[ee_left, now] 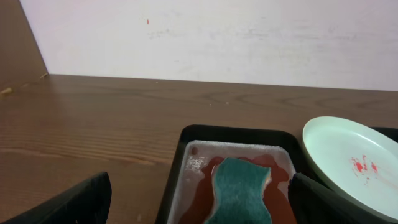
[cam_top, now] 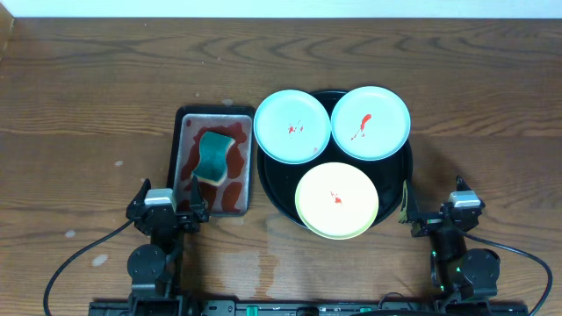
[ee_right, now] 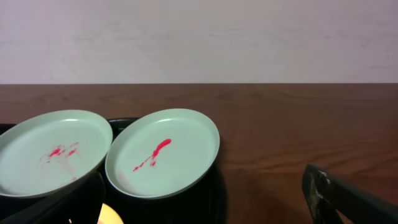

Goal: Clean dirty plates on tray and stack at the side

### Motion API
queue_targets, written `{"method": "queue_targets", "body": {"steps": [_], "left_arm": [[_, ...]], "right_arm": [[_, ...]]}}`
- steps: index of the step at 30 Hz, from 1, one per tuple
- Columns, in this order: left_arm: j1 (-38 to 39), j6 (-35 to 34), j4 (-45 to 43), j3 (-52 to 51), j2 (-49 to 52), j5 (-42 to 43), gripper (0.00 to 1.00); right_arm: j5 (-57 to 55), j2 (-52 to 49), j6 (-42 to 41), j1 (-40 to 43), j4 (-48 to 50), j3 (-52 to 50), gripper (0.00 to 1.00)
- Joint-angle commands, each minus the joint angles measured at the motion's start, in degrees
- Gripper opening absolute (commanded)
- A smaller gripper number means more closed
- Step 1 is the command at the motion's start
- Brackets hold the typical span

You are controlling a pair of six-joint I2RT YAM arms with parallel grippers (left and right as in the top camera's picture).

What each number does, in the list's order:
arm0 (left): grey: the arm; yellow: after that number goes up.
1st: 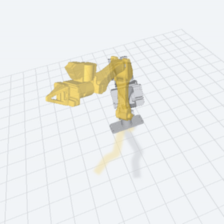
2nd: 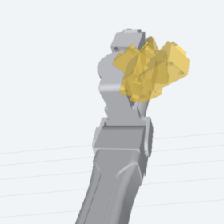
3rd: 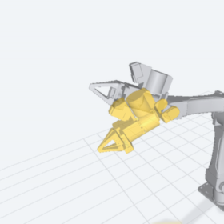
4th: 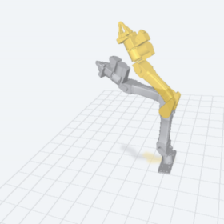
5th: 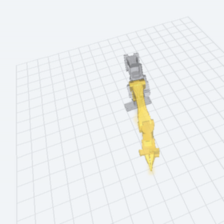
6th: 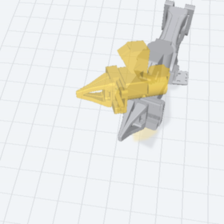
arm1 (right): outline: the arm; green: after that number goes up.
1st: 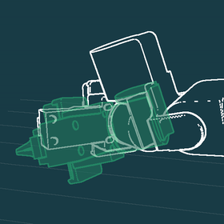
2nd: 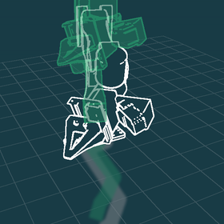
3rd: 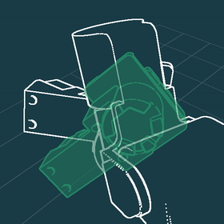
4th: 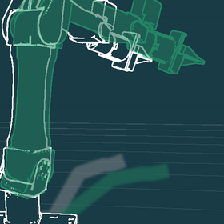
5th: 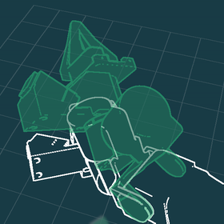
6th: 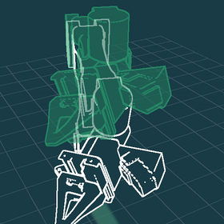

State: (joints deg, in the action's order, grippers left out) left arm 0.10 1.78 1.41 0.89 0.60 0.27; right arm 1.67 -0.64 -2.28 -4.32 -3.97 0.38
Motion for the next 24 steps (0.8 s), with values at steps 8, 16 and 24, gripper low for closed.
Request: {"method": "queue_targets", "body": {"steps": [8, 16, 24], "left_arm": [[-0.20, 0.76, 2.78, -0.66, -0.26, -0.76, 0.91], [-0.20, -4.33, 3.04, 0.98, 0.55, 0.11, 0.91], [-0.17, -5.55, 9.62, 11.04, 11.87, 0.15, 0.91]], "right_arm": [[0.02, 0.15, 0.85, -0.66, -0.24, -0.07, 0.99], [0.94, 0.15, -1.92, -0.66, 0.33, -0.07, 0.99], [1.66, -1.51, -1.75, -0.61, -1.86, 2.12, 0.99]]}}
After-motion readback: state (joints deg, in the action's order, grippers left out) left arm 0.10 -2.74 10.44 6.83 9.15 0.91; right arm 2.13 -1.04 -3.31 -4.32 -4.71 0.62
